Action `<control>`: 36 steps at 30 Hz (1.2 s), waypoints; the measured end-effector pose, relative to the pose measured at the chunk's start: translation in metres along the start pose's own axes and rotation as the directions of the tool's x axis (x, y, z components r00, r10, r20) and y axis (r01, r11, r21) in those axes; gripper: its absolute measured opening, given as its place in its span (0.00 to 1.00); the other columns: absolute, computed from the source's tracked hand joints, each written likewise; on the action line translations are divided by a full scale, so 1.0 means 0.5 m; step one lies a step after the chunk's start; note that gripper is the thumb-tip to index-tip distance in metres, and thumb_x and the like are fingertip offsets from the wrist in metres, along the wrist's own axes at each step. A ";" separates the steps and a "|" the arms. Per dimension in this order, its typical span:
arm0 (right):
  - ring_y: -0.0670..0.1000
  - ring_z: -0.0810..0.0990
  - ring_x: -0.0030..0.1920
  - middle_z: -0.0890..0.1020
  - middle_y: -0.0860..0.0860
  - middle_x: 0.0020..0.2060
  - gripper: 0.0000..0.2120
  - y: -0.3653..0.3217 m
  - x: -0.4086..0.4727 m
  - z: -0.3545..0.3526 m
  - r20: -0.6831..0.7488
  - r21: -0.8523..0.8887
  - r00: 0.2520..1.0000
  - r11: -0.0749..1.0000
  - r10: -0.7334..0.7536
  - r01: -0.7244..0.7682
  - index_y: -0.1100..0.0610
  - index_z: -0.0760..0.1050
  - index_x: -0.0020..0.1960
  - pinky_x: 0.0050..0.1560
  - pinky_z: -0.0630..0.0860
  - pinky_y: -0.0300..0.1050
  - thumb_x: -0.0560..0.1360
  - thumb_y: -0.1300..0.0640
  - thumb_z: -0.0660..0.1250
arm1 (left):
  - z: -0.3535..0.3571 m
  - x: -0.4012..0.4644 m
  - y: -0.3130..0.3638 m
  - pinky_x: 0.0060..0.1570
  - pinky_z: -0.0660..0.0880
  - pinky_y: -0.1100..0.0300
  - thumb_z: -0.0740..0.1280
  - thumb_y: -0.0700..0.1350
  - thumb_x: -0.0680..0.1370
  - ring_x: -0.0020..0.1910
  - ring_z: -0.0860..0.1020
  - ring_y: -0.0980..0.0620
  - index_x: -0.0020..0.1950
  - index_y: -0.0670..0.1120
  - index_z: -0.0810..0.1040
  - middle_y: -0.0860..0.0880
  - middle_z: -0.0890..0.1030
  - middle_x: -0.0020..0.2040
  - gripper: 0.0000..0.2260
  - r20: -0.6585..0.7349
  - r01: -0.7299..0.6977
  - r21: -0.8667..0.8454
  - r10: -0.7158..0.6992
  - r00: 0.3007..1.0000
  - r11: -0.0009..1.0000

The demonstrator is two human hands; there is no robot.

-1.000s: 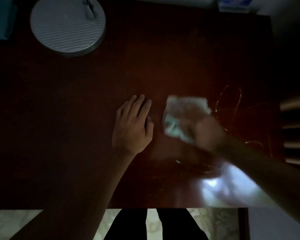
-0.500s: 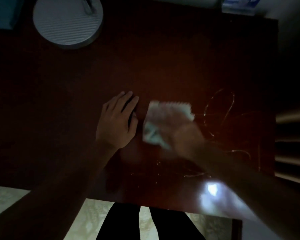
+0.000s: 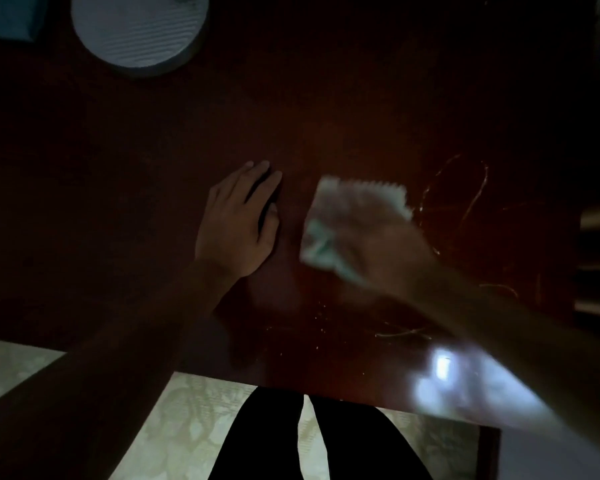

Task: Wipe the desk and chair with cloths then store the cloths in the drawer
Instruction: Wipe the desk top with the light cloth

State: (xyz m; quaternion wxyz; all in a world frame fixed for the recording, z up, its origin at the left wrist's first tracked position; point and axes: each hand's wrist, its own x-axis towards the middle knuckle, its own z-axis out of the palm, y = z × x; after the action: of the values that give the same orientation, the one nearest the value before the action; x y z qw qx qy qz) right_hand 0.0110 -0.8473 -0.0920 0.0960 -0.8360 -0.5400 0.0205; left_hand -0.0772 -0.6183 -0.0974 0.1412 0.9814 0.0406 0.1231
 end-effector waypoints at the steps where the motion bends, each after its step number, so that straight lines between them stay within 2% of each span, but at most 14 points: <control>1: 0.66 0.70 0.71 0.73 0.63 0.69 0.23 0.051 0.031 -0.008 -0.060 -0.020 0.993 0.994 0.103 -0.104 0.61 0.72 0.70 0.70 0.66 0.65 0.79 0.51 0.56 | -0.001 0.001 0.000 0.67 0.65 0.49 0.59 0.45 0.80 0.72 0.69 0.43 0.70 0.42 0.74 0.42 0.73 0.71 0.19 0.005 0.000 0.001 0.000 1.000 1.000; 4: 0.68 0.68 0.71 0.73 0.63 0.70 0.22 0.122 0.091 -0.021 -0.130 0.016 0.940 0.949 0.316 -0.316 0.61 0.71 0.70 0.69 0.65 0.67 0.79 0.55 0.57 | -0.002 0.002 0.003 0.67 0.64 0.49 0.59 0.45 0.80 0.72 0.68 0.43 0.71 0.42 0.73 0.42 0.73 0.71 0.19 0.026 0.007 0.018 -0.008 1.000 1.000; 8: 0.64 0.65 0.74 0.69 0.61 0.73 0.31 -0.053 0.020 0.010 -0.112 0.022 0.980 0.986 0.166 -0.164 0.59 0.68 0.74 0.73 0.62 0.64 0.73 0.56 0.69 | -0.004 0.005 0.003 0.67 0.65 0.47 0.59 0.44 0.80 0.71 0.68 0.43 0.71 0.43 0.72 0.42 0.72 0.71 0.19 0.048 0.019 0.024 -0.020 0.999 1.000; 11: 0.61 0.64 0.75 0.69 0.57 0.73 0.25 -0.181 -0.072 0.029 -0.078 0.136 0.997 0.991 0.026 -0.015 0.56 0.71 0.72 0.74 0.61 0.61 0.75 0.55 0.67 | -0.004 0.006 0.002 0.66 0.66 0.47 0.60 0.44 0.80 0.71 0.69 0.43 0.70 0.43 0.73 0.43 0.72 0.71 0.19 0.042 0.014 0.029 -0.015 0.999 0.999; 13: 0.60 0.65 0.75 0.69 0.57 0.73 0.23 -0.162 -0.069 0.029 -0.036 0.117 0.999 0.993 -0.014 0.018 0.56 0.71 0.72 0.74 0.60 0.60 0.78 0.53 0.62 | -0.002 0.005 0.002 0.66 0.66 0.47 0.60 0.44 0.80 0.71 0.69 0.43 0.70 0.43 0.73 0.42 0.73 0.71 0.19 0.044 0.013 0.030 -0.015 0.999 0.999; 15: 0.61 0.68 0.73 0.70 0.59 0.72 0.23 -0.102 -0.009 0.025 -0.082 0.063 0.990 0.992 0.114 -0.109 0.57 0.70 0.73 0.74 0.61 0.60 0.80 0.52 0.57 | -0.003 0.006 0.001 0.66 0.65 0.47 0.60 0.45 0.80 0.71 0.68 0.43 0.71 0.43 0.72 0.42 0.72 0.71 0.19 0.055 0.017 0.039 -0.019 0.998 0.999; 17: 0.63 0.69 0.72 0.73 0.59 0.70 0.22 -0.038 0.070 0.010 -0.148 0.073 0.936 0.948 0.319 -0.311 0.57 0.72 0.71 0.71 0.65 0.63 0.80 0.51 0.56 | -0.003 0.007 0.000 0.66 0.65 0.47 0.59 0.46 0.80 0.71 0.68 0.43 0.71 0.44 0.72 0.43 0.72 0.71 0.20 0.072 0.031 0.032 -0.033 0.997 0.999; 19: 0.64 0.68 0.72 0.74 0.59 0.70 0.22 -0.025 0.109 0.005 -0.150 0.093 0.898 0.910 0.413 -0.403 0.57 0.73 0.70 0.70 0.66 0.65 0.80 0.51 0.55 | -0.008 0.005 -0.001 0.67 0.65 0.47 0.58 0.47 0.80 0.72 0.67 0.44 0.72 0.44 0.71 0.43 0.71 0.72 0.20 0.098 0.031 0.025 -0.033 0.995 0.999; 22: 0.64 0.67 0.73 0.73 0.60 0.70 0.20 -0.112 0.062 0.024 -0.192 0.145 0.896 0.915 0.400 -0.377 0.59 0.73 0.69 0.73 0.64 0.63 0.79 0.56 0.58 | -0.020 0.008 0.000 0.69 0.63 0.48 0.57 0.47 0.81 0.74 0.65 0.44 0.73 0.44 0.69 0.43 0.69 0.74 0.21 0.163 0.008 -0.006 -0.007 0.987 1.000; 25: 0.60 0.65 0.75 0.70 0.58 0.72 0.19 -0.223 -0.042 0.039 -0.154 0.182 0.937 0.941 0.315 -0.287 0.56 0.73 0.70 0.74 0.62 0.60 0.80 0.58 0.63 | -0.044 -0.043 -0.006 0.70 0.62 0.51 0.58 0.47 0.82 0.74 0.65 0.46 0.74 0.44 0.68 0.43 0.68 0.74 0.21 0.194 0.015 -0.041 -0.007 0.981 0.999; 28: 0.59 0.67 0.73 0.72 0.56 0.71 0.18 -0.245 -0.082 0.030 -0.113 0.158 0.964 0.962 0.241 -0.222 0.55 0.73 0.70 0.73 0.63 0.59 0.81 0.54 0.60 | -0.068 -0.129 -0.035 0.71 0.62 0.49 0.56 0.48 0.82 0.74 0.65 0.45 0.73 0.44 0.69 0.44 0.69 0.74 0.20 0.222 -0.141 0.003 0.137 0.965 0.990; 30: 0.62 0.69 0.72 0.73 0.58 0.70 0.19 -0.195 -0.049 0.015 -0.137 0.105 0.947 0.954 0.292 -0.279 0.56 0.72 0.71 0.73 0.63 0.59 0.81 0.54 0.58 | -0.070 -0.150 -0.061 0.72 0.61 0.48 0.55 0.49 0.82 0.75 0.64 0.46 0.74 0.45 0.69 0.44 0.68 0.75 0.21 0.245 -0.234 0.023 0.221 0.944 0.972; 33: 0.65 0.66 0.73 0.72 0.60 0.71 0.20 -0.145 0.018 0.000 -0.134 0.109 0.863 0.873 0.487 -0.476 0.58 0.71 0.71 0.73 0.61 0.64 0.81 0.56 0.57 | -0.070 -0.145 -0.068 0.71 0.61 0.49 0.56 0.50 0.81 0.75 0.64 0.47 0.74 0.46 0.69 0.46 0.68 0.75 0.21 0.229 -0.200 0.019 0.190 0.955 0.980; 36: 0.64 0.63 0.75 0.69 0.59 0.73 0.22 -0.252 -0.010 0.035 -0.114 0.130 0.928 0.931 0.355 -0.341 0.56 0.70 0.73 0.74 0.60 0.63 0.80 0.55 0.56 | -0.068 -0.148 -0.066 0.71 0.63 0.49 0.56 0.49 0.81 0.75 0.64 0.47 0.73 0.44 0.69 0.45 0.69 0.74 0.21 0.215 -0.174 -0.037 0.178 0.960 0.984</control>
State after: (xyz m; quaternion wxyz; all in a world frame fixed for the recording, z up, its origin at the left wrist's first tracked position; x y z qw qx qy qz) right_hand -0.1067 -0.7993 -0.0866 0.1723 -0.9115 -0.3733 0.0094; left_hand -0.1587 -0.5858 -0.0923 0.1421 0.9874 -0.0634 0.0272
